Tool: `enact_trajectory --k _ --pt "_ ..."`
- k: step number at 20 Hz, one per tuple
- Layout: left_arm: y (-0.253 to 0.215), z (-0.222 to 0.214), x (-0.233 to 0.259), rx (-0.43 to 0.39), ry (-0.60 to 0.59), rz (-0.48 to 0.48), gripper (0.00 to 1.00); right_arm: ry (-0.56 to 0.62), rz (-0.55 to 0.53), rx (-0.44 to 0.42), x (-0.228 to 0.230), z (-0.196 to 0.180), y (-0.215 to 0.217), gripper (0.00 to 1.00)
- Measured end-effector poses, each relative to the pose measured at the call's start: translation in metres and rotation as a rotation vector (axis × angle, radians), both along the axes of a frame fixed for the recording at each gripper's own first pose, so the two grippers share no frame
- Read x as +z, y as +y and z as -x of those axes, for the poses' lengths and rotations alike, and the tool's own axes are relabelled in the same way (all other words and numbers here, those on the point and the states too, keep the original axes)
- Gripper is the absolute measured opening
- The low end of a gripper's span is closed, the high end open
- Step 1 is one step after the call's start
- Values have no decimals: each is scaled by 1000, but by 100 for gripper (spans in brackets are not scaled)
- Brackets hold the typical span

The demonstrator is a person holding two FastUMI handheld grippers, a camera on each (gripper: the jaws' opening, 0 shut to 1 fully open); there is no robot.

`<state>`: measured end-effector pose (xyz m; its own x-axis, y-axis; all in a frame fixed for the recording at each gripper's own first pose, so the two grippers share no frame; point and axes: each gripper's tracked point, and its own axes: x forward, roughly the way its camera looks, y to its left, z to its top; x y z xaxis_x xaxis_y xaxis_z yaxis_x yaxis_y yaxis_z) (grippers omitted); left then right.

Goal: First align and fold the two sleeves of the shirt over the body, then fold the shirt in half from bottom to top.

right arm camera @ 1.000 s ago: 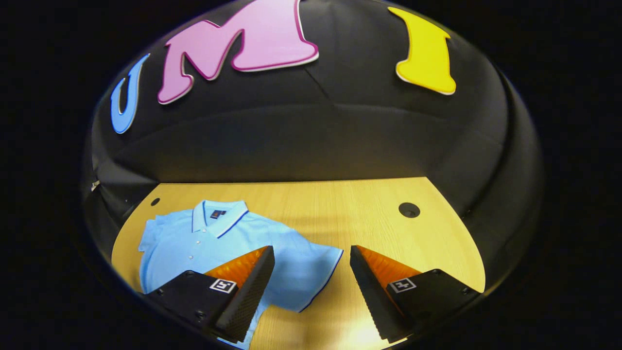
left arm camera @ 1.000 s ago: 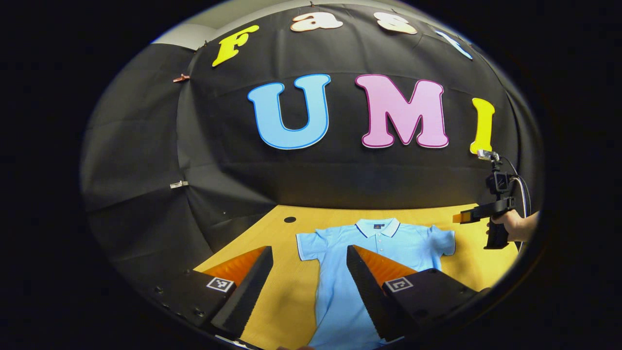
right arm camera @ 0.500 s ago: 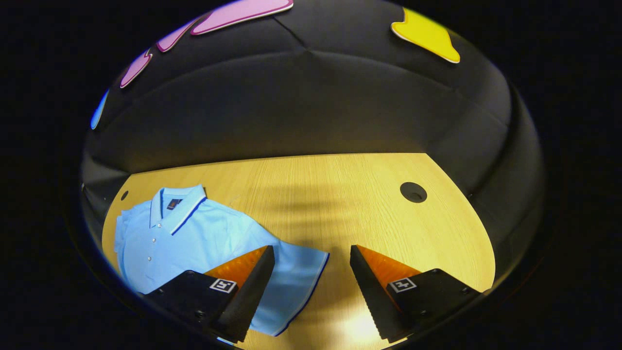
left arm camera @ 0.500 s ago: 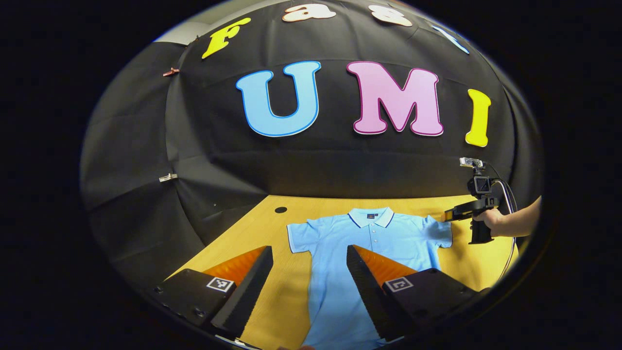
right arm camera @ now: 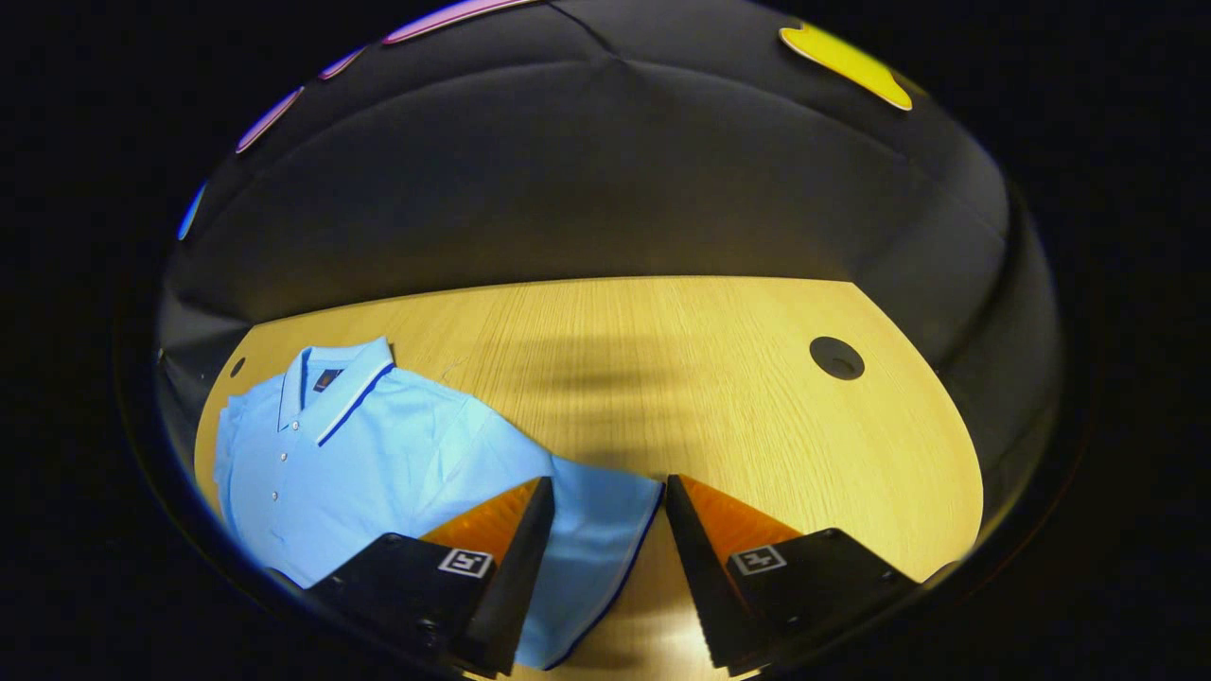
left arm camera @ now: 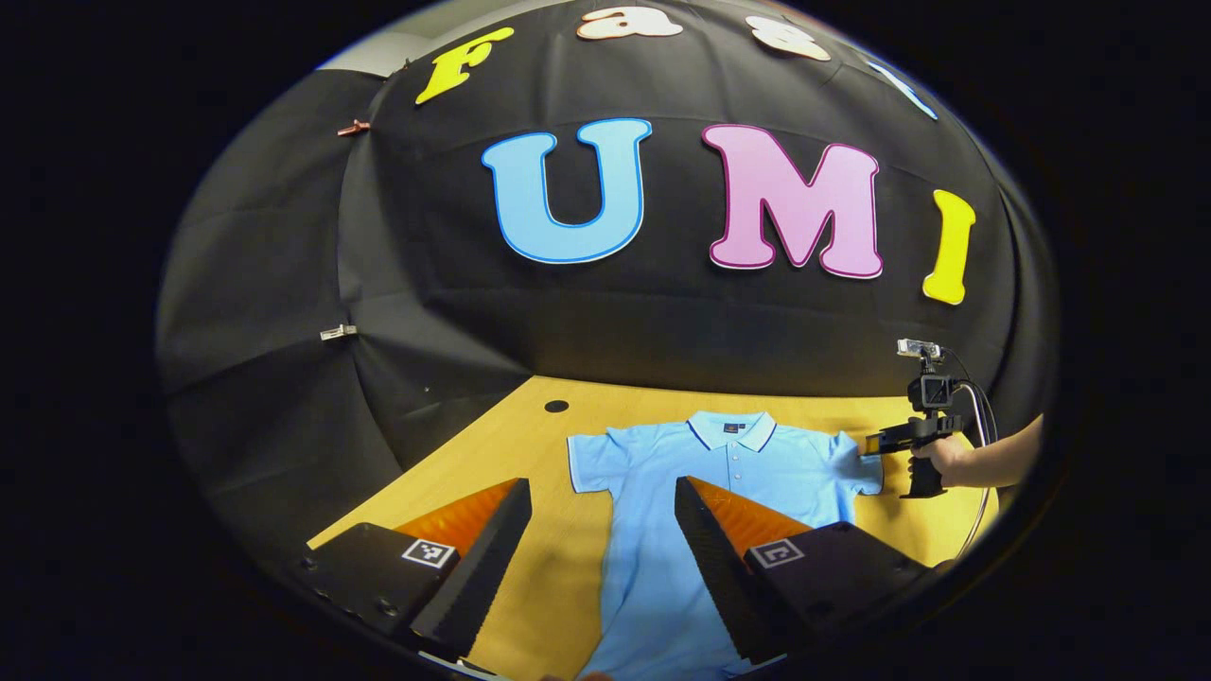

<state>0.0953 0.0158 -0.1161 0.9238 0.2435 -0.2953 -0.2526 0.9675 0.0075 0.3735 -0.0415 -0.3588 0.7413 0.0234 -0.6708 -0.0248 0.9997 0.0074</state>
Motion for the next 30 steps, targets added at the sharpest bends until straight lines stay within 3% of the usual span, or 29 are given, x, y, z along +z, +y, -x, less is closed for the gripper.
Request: enact_trajectory --k 3,4,5,10,15,22,30 --pt "4 3 -5 21 1 -19 97 -5 -10 20 1 -1 3 30" --pt "3 3 -7 16 4 -19 97 -1 -6 16 0 2 3 29" --pt "2 5 -10 10 9 -18 97 -4 2 16 0 0 4 7" --pt "5 13 -15 4 24 -19 97 -1 23 25 6 4 10 7" --pt "19 16 -14 12 15 -20 97 -54 86 63 42 3 17 7" --pt "30 23 -15 17 12 4 97 -115 75 169 84 2 93 7" --pt "58 40 -19 22 14 11 97 -92 69 280 75 31 193 7"
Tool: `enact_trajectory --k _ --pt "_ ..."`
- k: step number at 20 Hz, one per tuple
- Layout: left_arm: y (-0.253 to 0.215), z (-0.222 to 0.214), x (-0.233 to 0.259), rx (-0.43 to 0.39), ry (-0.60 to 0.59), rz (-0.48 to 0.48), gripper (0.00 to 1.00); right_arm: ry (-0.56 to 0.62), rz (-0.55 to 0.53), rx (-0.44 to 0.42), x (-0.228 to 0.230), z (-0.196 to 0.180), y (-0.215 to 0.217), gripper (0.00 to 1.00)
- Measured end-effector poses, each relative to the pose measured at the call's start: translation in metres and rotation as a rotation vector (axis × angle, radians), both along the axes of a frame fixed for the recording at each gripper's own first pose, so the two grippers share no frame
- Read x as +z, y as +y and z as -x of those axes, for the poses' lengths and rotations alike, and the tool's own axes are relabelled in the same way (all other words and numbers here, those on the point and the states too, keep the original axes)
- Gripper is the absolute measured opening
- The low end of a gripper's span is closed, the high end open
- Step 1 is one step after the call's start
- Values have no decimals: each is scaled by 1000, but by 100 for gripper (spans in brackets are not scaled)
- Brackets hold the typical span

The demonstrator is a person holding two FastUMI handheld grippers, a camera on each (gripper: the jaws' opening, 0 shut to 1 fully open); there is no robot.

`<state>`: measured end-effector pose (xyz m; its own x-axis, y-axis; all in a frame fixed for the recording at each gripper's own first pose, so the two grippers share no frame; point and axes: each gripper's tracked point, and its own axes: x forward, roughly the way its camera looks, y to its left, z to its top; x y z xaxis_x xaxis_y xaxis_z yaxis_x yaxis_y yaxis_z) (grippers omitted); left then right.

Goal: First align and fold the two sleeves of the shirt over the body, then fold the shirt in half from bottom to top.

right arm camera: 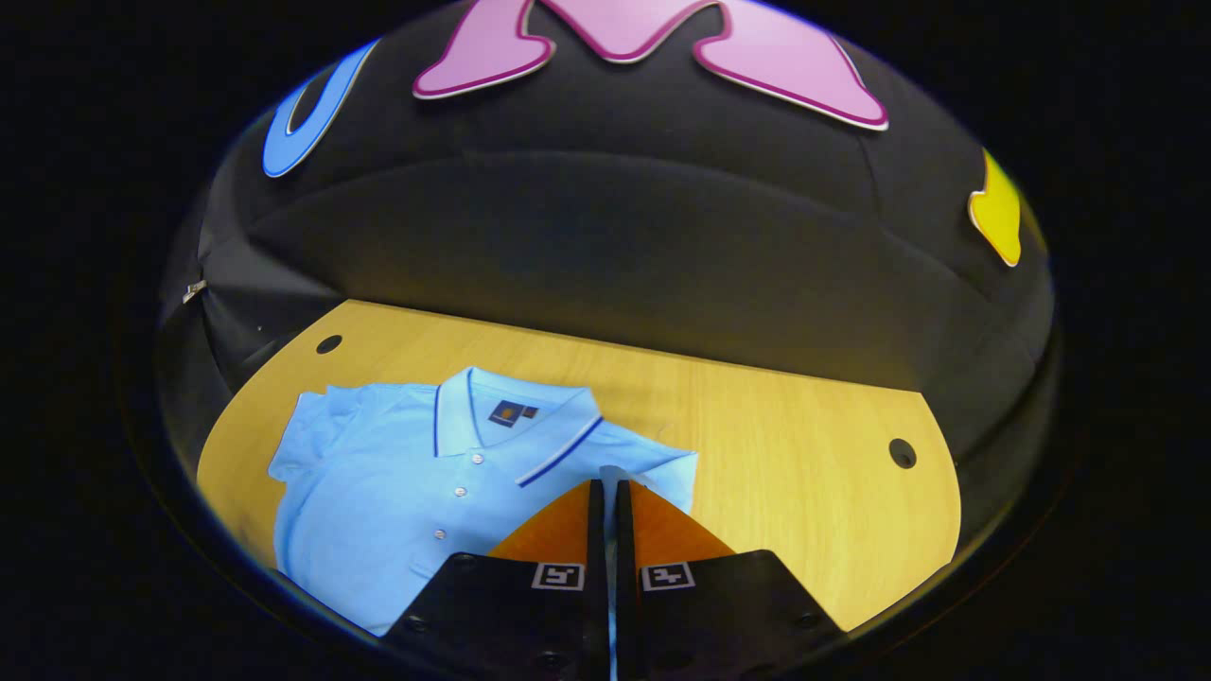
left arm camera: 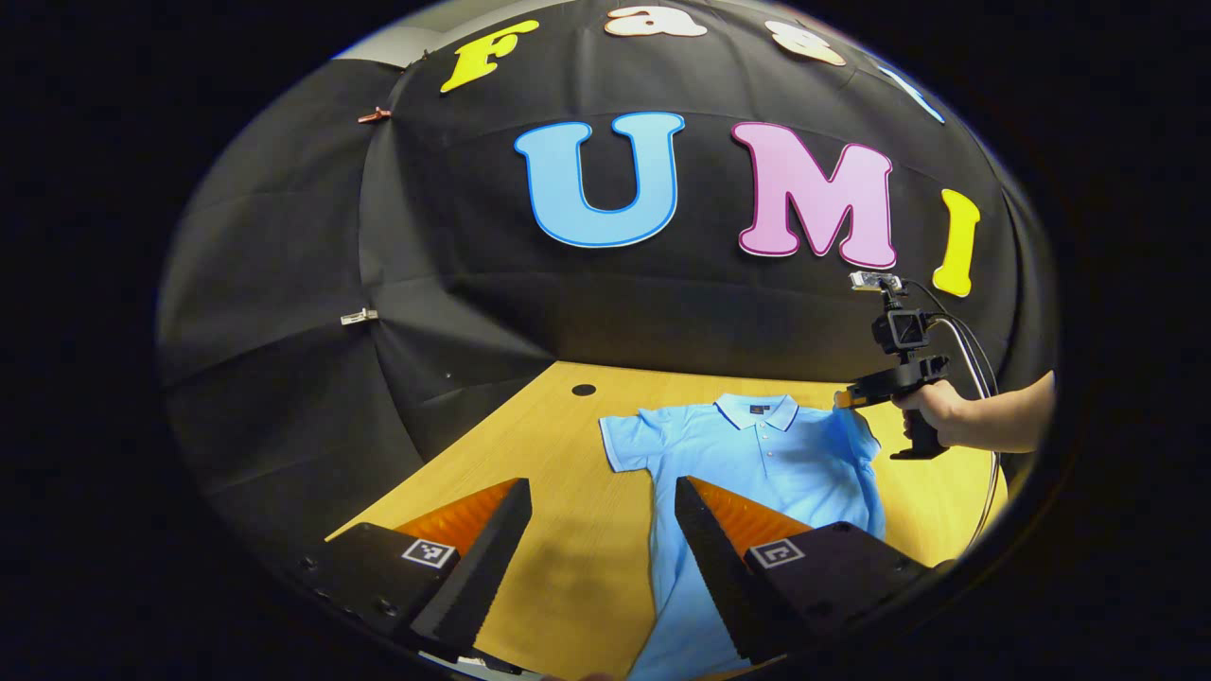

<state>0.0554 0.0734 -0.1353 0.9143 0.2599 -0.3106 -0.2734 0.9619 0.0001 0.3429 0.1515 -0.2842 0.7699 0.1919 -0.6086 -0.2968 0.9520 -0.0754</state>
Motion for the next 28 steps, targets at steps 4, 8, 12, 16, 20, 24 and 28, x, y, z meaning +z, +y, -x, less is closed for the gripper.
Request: enact_trajectory --k 4,8,12,16,20,24,28 --pt "20 11 -8 19 10 22 97 41 6 42 -19 18 41 10" --pt "35 7 -18 7 23 37 97 126 -46 86 -44 53 84 17" --pt "41 -27 -19 -42 6 61 97 95 -47 122 -42 75 95 69" --pt "44 -85 -21 -108 -18 92 97 12 -42 142 -7 87 74 99" --pt "37 -147 -40 -210 17 54 97 -63 -27 113 32 102 30 98" --pt "31 -206 -66 -236 15 104 97 -110 -21 108 63 139 -9 99" --pt "52 -261 -97 -181 47 149 97 -128 9 59 62 187 -48 98"
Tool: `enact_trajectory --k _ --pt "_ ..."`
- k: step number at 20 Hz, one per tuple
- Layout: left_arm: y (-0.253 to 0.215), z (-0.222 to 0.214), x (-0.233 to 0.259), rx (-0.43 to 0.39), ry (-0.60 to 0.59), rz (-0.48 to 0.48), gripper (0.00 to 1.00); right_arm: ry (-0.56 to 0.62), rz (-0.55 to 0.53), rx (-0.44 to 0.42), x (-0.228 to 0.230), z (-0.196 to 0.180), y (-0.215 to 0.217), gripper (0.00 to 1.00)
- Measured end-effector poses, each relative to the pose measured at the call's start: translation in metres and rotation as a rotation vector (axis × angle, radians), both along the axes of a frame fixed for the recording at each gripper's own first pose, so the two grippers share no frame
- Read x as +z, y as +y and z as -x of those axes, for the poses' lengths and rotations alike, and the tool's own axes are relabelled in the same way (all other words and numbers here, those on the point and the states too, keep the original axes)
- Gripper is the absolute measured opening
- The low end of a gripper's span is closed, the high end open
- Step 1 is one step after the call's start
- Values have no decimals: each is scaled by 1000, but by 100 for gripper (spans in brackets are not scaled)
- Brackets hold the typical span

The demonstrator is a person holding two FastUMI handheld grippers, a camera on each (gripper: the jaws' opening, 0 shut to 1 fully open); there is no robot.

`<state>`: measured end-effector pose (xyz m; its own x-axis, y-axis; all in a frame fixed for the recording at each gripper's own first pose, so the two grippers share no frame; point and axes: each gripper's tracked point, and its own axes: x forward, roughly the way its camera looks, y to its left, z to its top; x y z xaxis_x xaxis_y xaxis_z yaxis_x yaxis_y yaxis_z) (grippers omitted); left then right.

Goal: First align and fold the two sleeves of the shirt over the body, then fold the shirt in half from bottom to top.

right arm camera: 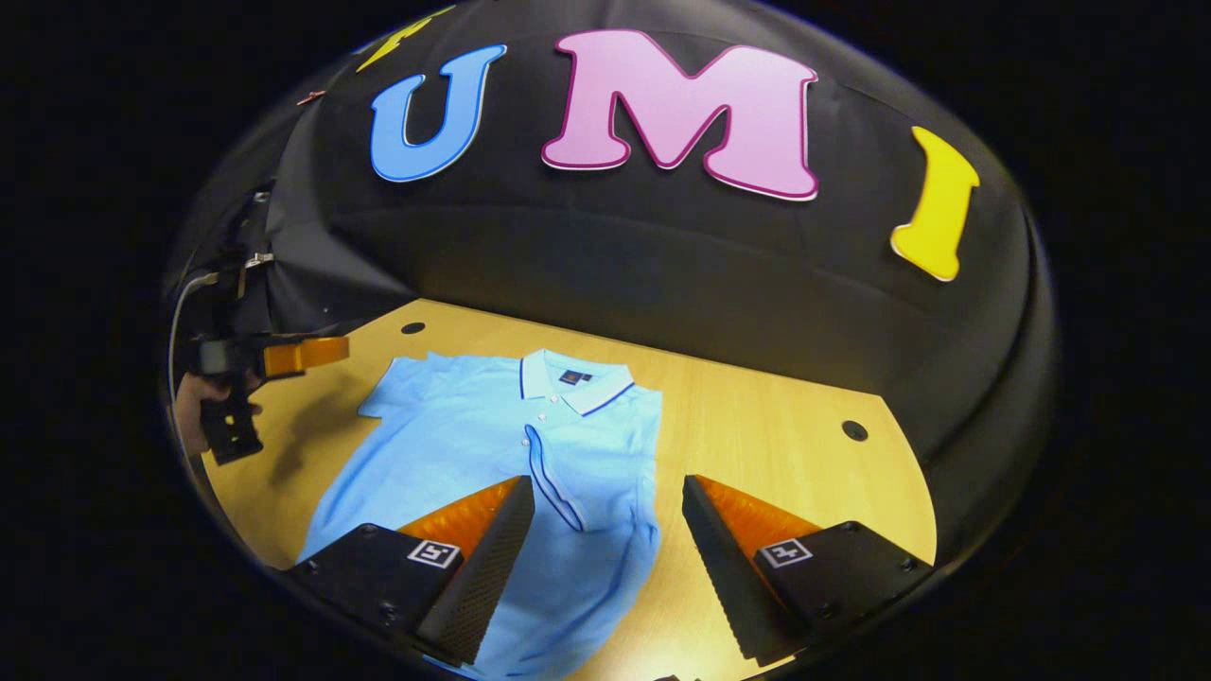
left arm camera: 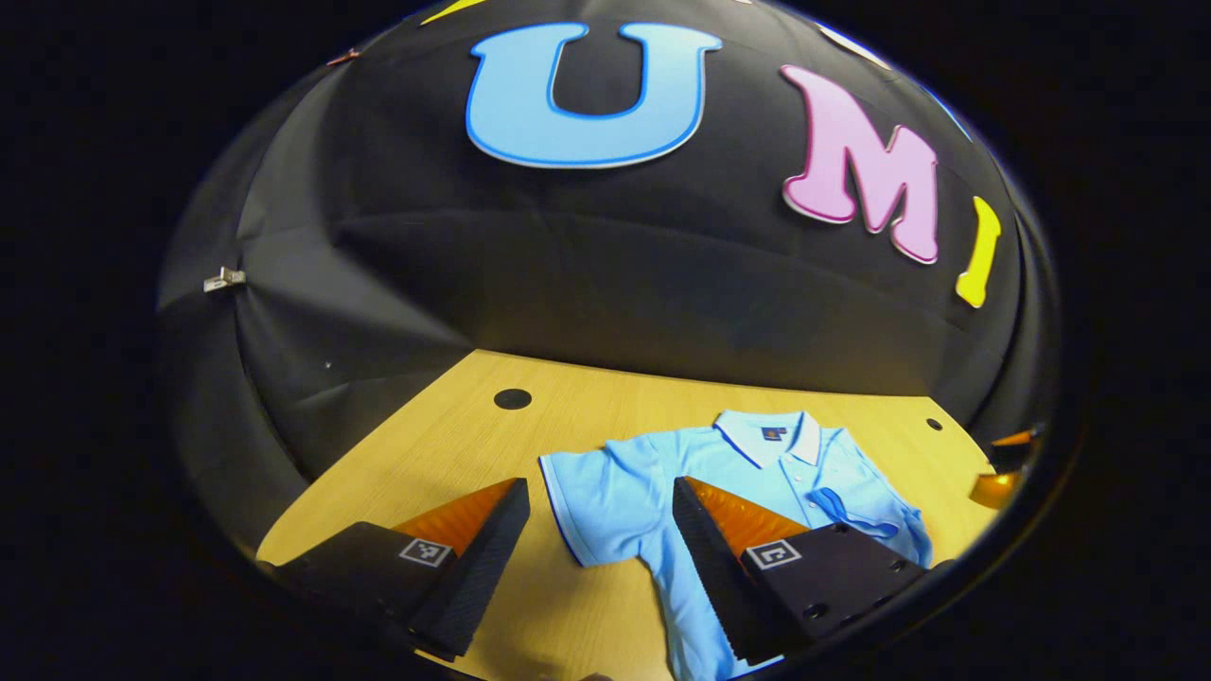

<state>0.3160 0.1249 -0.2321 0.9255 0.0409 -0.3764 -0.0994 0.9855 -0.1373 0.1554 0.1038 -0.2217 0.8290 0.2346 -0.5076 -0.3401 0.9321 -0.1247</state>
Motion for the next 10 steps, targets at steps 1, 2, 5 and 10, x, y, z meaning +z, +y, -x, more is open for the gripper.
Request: enact_trajectory --k 1,2,5,10 --pt "5 -13 -6 8 0 6 97 20 2 -2 -5 14 -5 98" --pt "9 -25 -12 6 7 4 97 38 5 -6 -10 27 -9 99" --pt "25 -58 -42 11 52 -27 96 83 0 -17 -21 54 -21 98" --pt "34 -88 -79 29 105 -25 96 129 -37 -21 -17 93 -25 98"
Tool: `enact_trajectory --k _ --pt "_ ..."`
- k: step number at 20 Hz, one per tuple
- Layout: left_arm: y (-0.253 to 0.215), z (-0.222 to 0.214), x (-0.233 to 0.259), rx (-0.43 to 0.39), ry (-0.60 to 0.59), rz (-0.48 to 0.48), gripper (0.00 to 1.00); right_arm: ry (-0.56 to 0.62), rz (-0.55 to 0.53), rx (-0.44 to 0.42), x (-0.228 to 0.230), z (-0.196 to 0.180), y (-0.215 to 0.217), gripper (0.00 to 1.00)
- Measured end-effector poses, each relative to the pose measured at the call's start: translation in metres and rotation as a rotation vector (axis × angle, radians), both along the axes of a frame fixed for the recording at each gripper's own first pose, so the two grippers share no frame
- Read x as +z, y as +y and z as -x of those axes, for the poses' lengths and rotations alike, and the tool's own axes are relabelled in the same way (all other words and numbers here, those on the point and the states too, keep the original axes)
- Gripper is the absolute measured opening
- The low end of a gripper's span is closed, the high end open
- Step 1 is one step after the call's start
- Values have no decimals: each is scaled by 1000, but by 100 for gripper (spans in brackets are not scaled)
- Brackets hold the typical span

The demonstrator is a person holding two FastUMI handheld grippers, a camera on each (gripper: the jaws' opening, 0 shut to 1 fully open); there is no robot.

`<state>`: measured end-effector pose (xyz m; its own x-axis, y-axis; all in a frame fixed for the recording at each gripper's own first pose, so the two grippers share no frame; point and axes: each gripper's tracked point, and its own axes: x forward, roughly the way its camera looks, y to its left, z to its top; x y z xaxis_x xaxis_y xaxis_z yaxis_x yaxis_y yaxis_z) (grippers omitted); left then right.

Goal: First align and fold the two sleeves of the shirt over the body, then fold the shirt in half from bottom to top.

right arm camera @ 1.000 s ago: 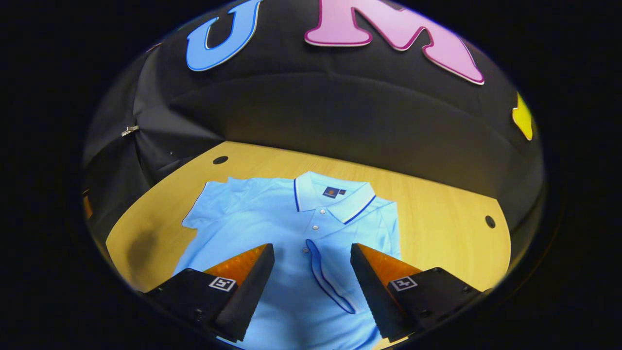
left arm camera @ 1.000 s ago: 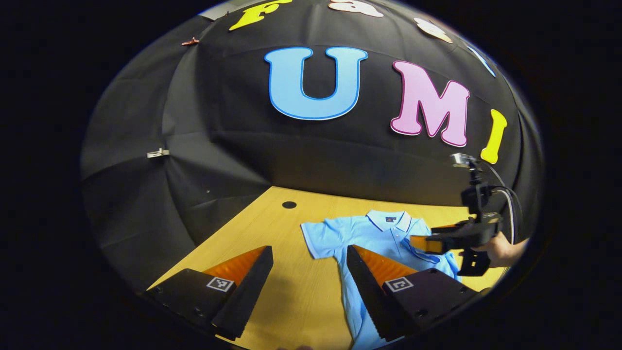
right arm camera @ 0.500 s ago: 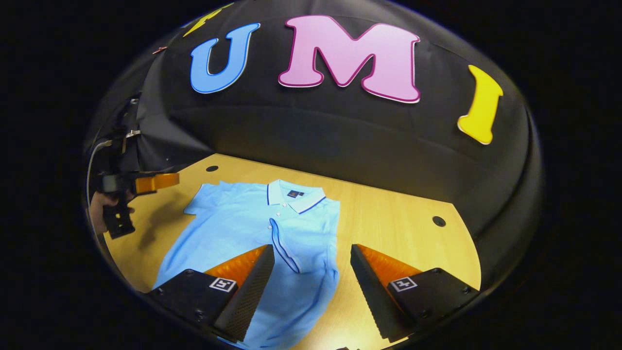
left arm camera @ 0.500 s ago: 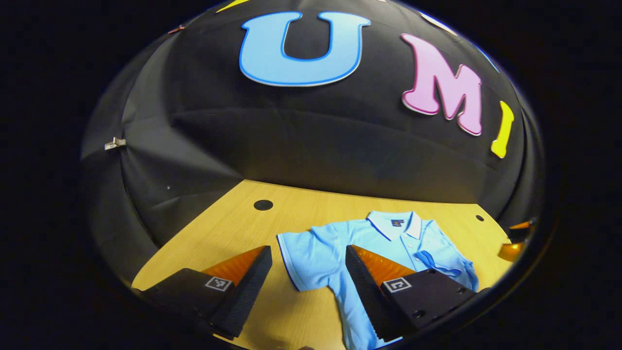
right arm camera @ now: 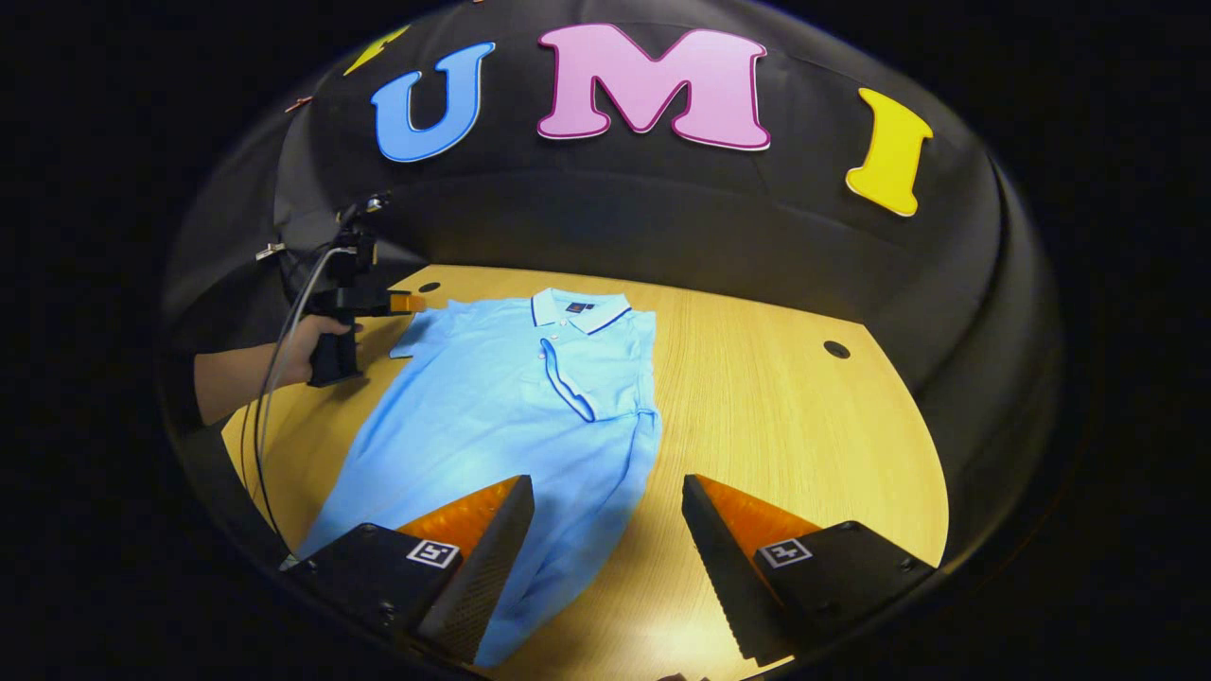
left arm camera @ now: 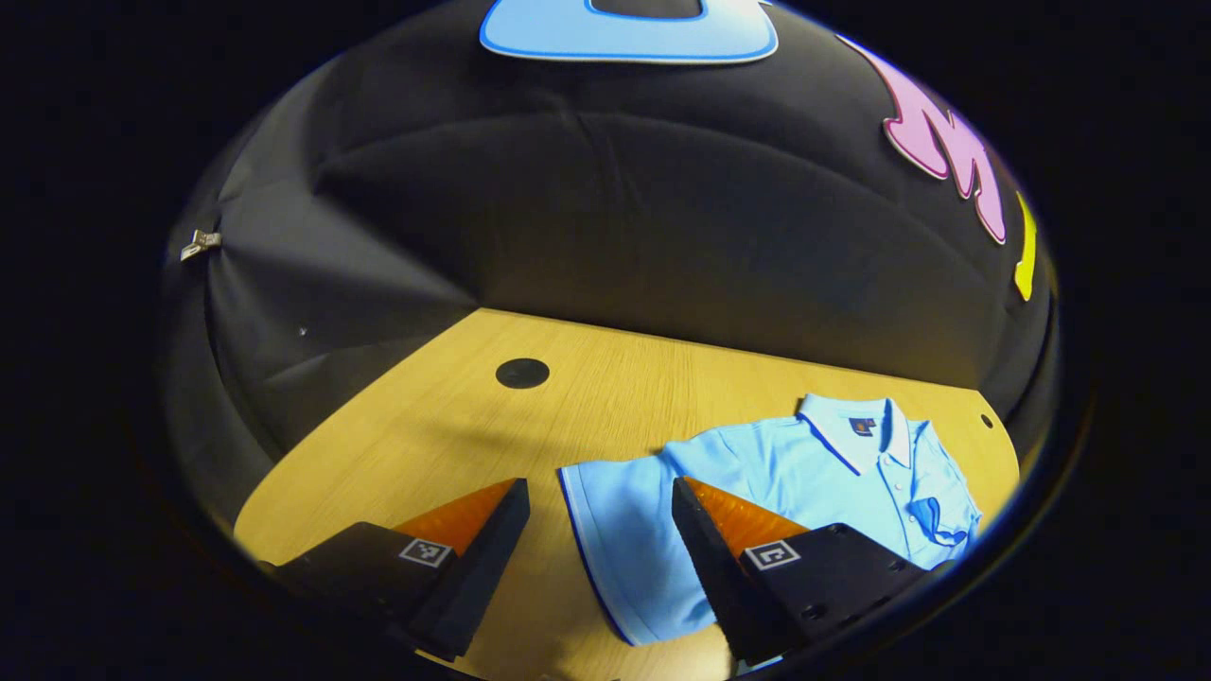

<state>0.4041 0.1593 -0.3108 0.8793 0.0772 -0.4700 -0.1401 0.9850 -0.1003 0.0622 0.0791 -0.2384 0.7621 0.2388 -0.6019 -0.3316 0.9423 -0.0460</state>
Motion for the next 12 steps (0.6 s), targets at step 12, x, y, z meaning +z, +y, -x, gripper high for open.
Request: enact_trajectory --k 12 --pt "-18 -38 -26 -209 145 -79 58 86 -50 -164 -29 5 -36 98"
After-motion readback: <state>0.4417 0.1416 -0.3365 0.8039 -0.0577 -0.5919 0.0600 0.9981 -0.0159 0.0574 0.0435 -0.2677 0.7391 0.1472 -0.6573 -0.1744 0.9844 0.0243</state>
